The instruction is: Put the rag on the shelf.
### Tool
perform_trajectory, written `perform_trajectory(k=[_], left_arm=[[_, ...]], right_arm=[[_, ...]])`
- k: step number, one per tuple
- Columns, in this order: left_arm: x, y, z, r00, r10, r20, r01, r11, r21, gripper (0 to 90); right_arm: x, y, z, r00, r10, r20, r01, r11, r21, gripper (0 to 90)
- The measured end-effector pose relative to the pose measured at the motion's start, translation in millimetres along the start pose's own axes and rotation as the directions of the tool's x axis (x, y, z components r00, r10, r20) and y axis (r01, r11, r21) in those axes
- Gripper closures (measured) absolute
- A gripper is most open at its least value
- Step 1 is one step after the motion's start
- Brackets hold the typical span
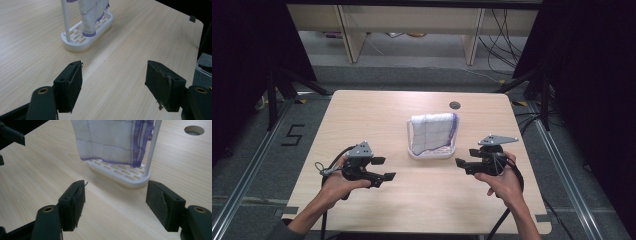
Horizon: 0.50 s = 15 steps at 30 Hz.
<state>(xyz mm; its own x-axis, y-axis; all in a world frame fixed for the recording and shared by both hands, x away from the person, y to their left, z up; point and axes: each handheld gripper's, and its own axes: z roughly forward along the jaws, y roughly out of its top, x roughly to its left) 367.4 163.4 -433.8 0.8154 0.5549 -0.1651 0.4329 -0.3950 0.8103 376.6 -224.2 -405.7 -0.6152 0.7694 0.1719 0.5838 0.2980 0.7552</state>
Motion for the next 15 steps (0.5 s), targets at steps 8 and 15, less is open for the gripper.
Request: perform_trajectory(k=[8,15], left_arm=[[-7.6,-15.3,-1.5,0.9999,-0.003,0.011,0.002,1.0000,0.004,29.0],[-11.6,-30.0,-1.7,0.9997,-0.019,0.014,0.019,0.9997,0.015,29.0]], right_arm=[[13.6,-12.0,0.9,0.9999,-0.006,-0.016,0.006,0.9999,-0.010,28.7],[28.6,-25.9,4.7,0.9995,-0.010,-0.030,0.010,0.9999,0.001,28.7]])
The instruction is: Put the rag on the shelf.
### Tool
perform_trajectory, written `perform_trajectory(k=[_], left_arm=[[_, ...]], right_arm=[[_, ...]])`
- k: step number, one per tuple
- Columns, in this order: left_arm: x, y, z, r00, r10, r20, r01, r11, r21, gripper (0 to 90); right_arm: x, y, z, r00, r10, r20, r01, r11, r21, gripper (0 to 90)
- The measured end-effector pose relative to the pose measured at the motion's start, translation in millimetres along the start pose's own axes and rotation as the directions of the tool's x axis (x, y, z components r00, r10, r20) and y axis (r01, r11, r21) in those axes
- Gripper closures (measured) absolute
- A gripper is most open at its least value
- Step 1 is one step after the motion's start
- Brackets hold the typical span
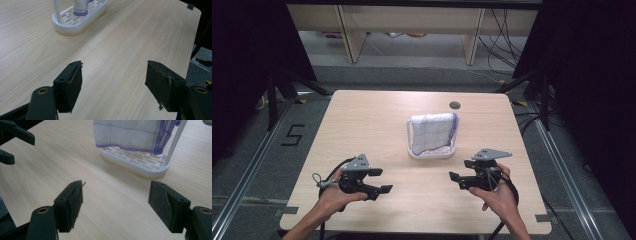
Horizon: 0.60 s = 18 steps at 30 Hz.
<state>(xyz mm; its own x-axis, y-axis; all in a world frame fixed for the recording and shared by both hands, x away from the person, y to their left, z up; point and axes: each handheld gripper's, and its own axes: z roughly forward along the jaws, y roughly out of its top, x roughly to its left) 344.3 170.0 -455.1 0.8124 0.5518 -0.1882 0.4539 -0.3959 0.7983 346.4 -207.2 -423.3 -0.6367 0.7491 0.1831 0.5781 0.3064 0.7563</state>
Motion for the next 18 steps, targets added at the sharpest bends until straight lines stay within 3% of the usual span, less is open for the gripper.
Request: perform_trajectory(k=[2,5,7,9,18], left_arm=[[-1.0,-3.6,-0.6,1.0000,0.003,0.002,-0.003,1.0000,0.005,29.0],[-3.8,-8.6,-1.1,1.0000,0.007,0.001,-0.007,0.9999,0.007,29.0],[-6.1,-11.8,-1.5,1.0000,0.007,0.003,-0.007,1.0000,0.007,29.0],[-8.6,-16.6,-3.2,0.9996,0.027,-0.009,-0.027,0.9993,0.024,29.1],[-15.3,-35.8,-5.1,0.9981,0.045,-0.043,-0.043,0.9980,0.046,29.0]], right_arm=[[1.9,-4.2,1.6,0.9996,-0.027,0.006,0.027,0.9996,0.005,28.7],[9.6,-9.8,2.0,1.0000,-0.005,0.004,0.005,0.9997,0.026,28.7],[11.3,-13.4,3.8,0.9997,-0.023,-0.005,0.024,0.9996,0.016,28.7],[15.4,-18.7,4.6,0.9997,-0.023,-0.002,0.023,0.9991,0.035,28.3],[20.0,-41.0,13.1,0.9988,-0.048,0.011,0.047,0.9974,0.055,26.5]])
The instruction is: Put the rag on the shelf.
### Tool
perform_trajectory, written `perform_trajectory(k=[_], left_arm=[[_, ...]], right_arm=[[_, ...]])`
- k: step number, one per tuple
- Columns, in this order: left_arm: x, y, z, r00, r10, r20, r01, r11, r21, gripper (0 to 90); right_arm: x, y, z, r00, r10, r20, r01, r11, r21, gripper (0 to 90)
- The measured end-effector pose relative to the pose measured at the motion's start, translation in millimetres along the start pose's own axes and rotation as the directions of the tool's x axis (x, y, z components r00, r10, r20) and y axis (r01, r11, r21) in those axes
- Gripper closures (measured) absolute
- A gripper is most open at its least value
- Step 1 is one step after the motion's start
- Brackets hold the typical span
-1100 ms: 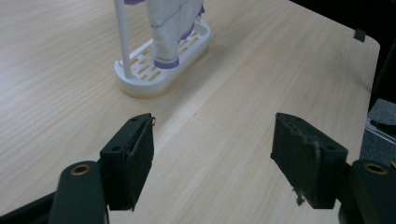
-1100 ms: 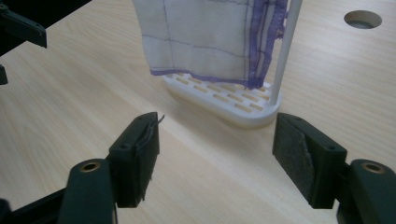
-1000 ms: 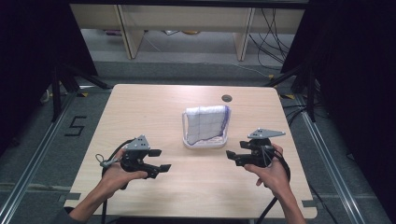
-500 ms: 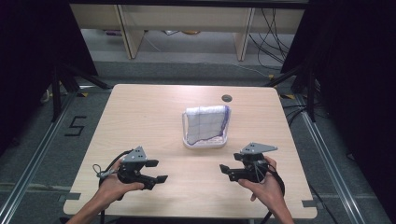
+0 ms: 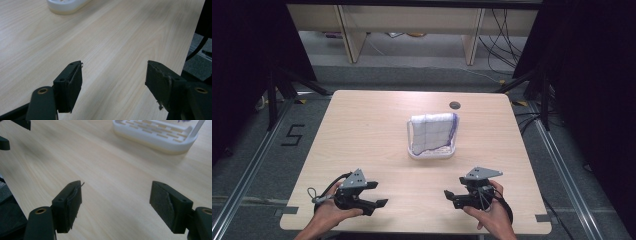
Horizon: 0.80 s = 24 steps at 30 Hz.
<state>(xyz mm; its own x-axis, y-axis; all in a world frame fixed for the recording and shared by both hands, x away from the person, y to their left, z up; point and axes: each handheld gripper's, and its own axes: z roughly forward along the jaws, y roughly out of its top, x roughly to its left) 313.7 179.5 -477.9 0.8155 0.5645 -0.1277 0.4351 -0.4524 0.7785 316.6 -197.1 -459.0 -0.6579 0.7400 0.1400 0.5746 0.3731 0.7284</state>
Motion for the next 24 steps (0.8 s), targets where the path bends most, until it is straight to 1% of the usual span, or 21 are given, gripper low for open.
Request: perform_trajectory(k=[1,2,3,4,5,6,7,8,9,10,11,12,13,15,16,17,18,19,20,21,24], left_arm=[[0.0,0.0,0.0,1.0000,0.000,0.000,0.000,1.0000,0.000,28.9],[-1.3,-2.7,0.9,1.0000,-0.002,-0.002,0.002,1.0000,0.001,28.9],[-2.2,-5.1,1.1,0.9998,0.010,-0.017,-0.010,0.9999,0.013,28.9],[-2.8,-7.4,0.7,0.9993,0.028,-0.023,-0.027,0.9993,0.026,28.8],[-4.6,-9.8,1.4,0.9993,0.019,-0.033,-0.019,0.9996,0.021,28.8],[-5.6,-12.3,1.4,0.9993,0.013,-0.034,-0.013,0.9998,0.018,28.7],[-6.6,-15.2,1.3,0.9992,0.004,-0.040,-0.003,0.9999,0.015,28.6],[-6.6,-17.8,0.3,0.9986,0.022,-0.048,-0.020,0.9992,0.035,28.0],[-10.4,-20.8,2.2,0.9990,0.000,-0.045,0.000,0.9999,0.015,28.0],[-10.3,-22.7,1.7,0.9985,0.021,-0.051,-0.019,0.9993,0.034,27.8],[-11.7,-24.4,1.8,0.9986,0.012,-0.052,-0.010,0.9995,0.030,27.4],[-11.9,-25.6,1.4,0.9984,0.014,-0.054,-0.012,0.9994,0.031,27.3],[-12.2,-26.5,1.1,0.9982,0.014,-0.058,-0.013,0.9995,0.030,27.2],[-12.7,-27.1,0.9,0.9980,0.014,-0.061,-0.012,0.9994,0.031,27.0],[-11.7,-27.1,0.2,0.9975,0.037,-0.061,-0.034,0.9984,0.045,27.0],[-11.5,-27.4,0.9,0.9970,0.039,-0.067,-0.036,0.9983,0.045,26.9],[-11.5,-27.7,1.2,0.9975,0.038,-0.060,-0.035,0.9984,0.045,26.9],[-11.6,-28.0,2.0,0.9978,0.027,-0.060,-0.024,0.9988,0.041,26.9],[-11.2,-28.4,2.2,0.9975,0.027,-0.065,-0.024,0.9988,0.041,26.9],[-11.4,-28.7,2.5,0.9977,0.024,-0.063,-0.022,0.9990,0.039,26.7],[-10.8,-28.4,1.8,0.9978,0.037,-0.055,-0.034,0.9979,0.056,26.7]], right_arm=[[0.0,0.0,0.0,1.0000,0.000,0.000,0.000,1.0000,0.000,26.5],[3.0,-3.0,1.1,0.9995,0.032,-0.005,-0.031,0.9994,0.017,26.2],[1.8,-5.1,2.7,0.9999,0.011,-0.009,-0.011,0.9997,0.024,26.1],[2.7,-7.7,3.9,1.0000,0.008,-0.005,-0.008,0.9996,0.028,25.8],[3.4,-10.1,5.1,1.0000,0.002,-0.009,-0.001,0.9993,0.037,25.1],[4.6,-12.9,7.4,1.0000,0.007,-0.003,-0.007,0.9996,0.026,24.0],[3.3,-14.8,7.3,0.9999,-0.012,-0.007,0.012,0.9988,0.048,23.3],[4.0,-18.8,8.2,0.9998,0.011,-0.016,-0.010,0.9982,0.059,22.2],[4.0,-18.8,8.2,0.9998,0.011,-0.016,-0.010,0.9982,0.059,22.2],[4.0,-20.6,8.4,1.0000,-0.006,0.003,0.006,0.9985,0.054,21.5],[4.8,-22.3,8.1,1.0000,-0.003,0.009,0.002,0.9976,0.069,20.6],[6.3,-23.7,8.1,0.9999,0.011,0.008,-0.011,0.9973,0.073,20.2],[5.8,-25.3,8.2,1.0000,-0.005,0.006,0.004,0.9975,0.071,20.1],[7.8,-27.3,7.4,1.0000,0.003,0.002,-0.003,0.9971,0.076,19.9],[8.4,-28.0,7.5,1.0000,0.000,0.001,0.000,0.9971,0.076,19.9],[8.2,-29.0,7.8,0.9998,-0.018,0.013,0.017,0.9977,0.065,20.0],[9.1,-29.1,7.6,1.0000,-0.002,0.005,0.002,0.9972,0.074,20.0],[8.3,-29.6,8.3,0.9998,-0.019,0.007,0.019,0.9966,0.080,20.0],[9.0,-30.2,8.0,0.9997,-0.016,0.017,0.014,0.9967,0.080,20.0],[9.9,-30.5,8.3,0.9999,-0.006,0.012,0.005,0.9960,0.090,20.0],[10.6,-30.8,9.4,0.9999,-0.004,0.013,0.002,0.9955,0.095,20.0]])
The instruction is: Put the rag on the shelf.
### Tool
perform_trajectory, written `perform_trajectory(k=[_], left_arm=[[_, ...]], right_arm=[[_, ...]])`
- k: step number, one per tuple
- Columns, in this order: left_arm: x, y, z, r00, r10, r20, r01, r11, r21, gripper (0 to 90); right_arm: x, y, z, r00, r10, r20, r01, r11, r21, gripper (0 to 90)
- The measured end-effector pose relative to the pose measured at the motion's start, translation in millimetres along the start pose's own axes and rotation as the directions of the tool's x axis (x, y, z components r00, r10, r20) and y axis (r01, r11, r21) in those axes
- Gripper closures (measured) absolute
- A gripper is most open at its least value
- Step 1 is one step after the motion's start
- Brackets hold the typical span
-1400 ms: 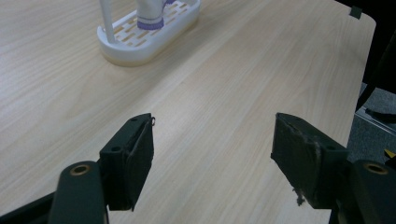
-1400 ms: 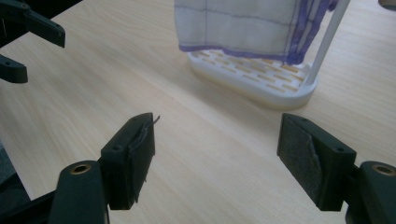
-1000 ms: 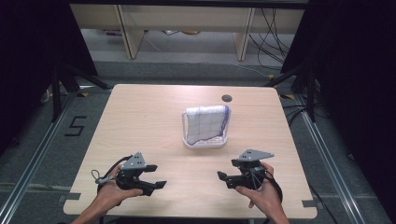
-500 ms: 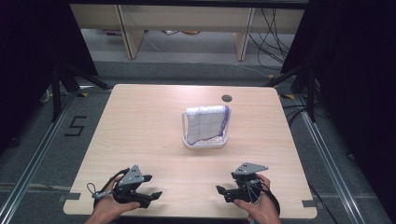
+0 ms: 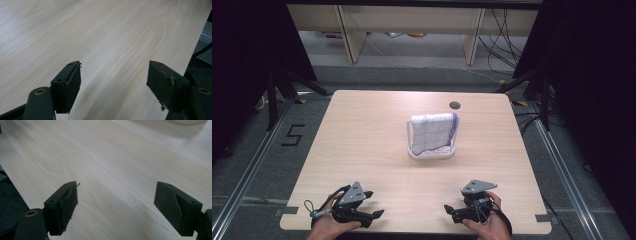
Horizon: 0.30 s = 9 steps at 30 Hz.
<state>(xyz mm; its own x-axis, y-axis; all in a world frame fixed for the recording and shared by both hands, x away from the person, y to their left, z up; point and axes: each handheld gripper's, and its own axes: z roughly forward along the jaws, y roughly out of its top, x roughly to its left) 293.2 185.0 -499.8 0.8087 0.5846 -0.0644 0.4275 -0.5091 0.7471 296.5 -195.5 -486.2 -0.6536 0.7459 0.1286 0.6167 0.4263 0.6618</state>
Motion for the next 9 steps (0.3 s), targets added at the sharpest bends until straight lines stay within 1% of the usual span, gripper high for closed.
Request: perform_trajectory(k=[1,4,5,6,7,8,9], left_arm=[[0.0,-0.1,0.3,1.0000,-0.001,-0.005,0.001,1.0000,0.000,26.7],[-0.2,-0.4,0.8,1.0000,-0.006,0.001,0.006,1.0000,-0.003,26.7],[-0.6,-0.7,1.9,0.9998,-0.019,-0.005,0.019,0.9997,-0.015,26.6],[0.0,-0.7,1.9,0.9998,-0.017,-0.002,0.017,0.9998,-0.013,26.6],[1.4,-0.8,1.2,0.9998,-0.012,-0.013,0.012,0.9999,-0.001,26.5],[2.1,-0.9,0.9,0.9999,-0.010,-0.014,0.010,0.9999,0.001,26.3],[3.3,-0.9,0.7,0.9998,-0.007,-0.017,0.007,1.0000,0.004,26.2]], right_arm=[[-0.2,-0.2,0.9,0.9999,-0.012,0.003,0.012,0.9999,0.001,20.0],[-0.5,-0.4,1.5,0.9998,-0.021,0.003,0.021,0.9998,0.000,19.9],[-0.4,-0.4,1.4,0.9998,-0.018,0.004,0.018,0.9998,0.001,19.9],[-0.5,-0.4,1.4,0.9999,-0.013,0.004,0.013,0.9999,0.001,19.9],[-1.0,-0.5,1.6,0.9998,-0.017,0.005,0.017,0.9999,0.001,19.8],[-1.1,-0.5,1.4,0.9999,-0.015,0.005,0.015,0.9999,0.000,19.9],[-0.6,-0.3,1.1,1.0000,-0.002,0.004,0.002,1.0000,0.002,19.8]])
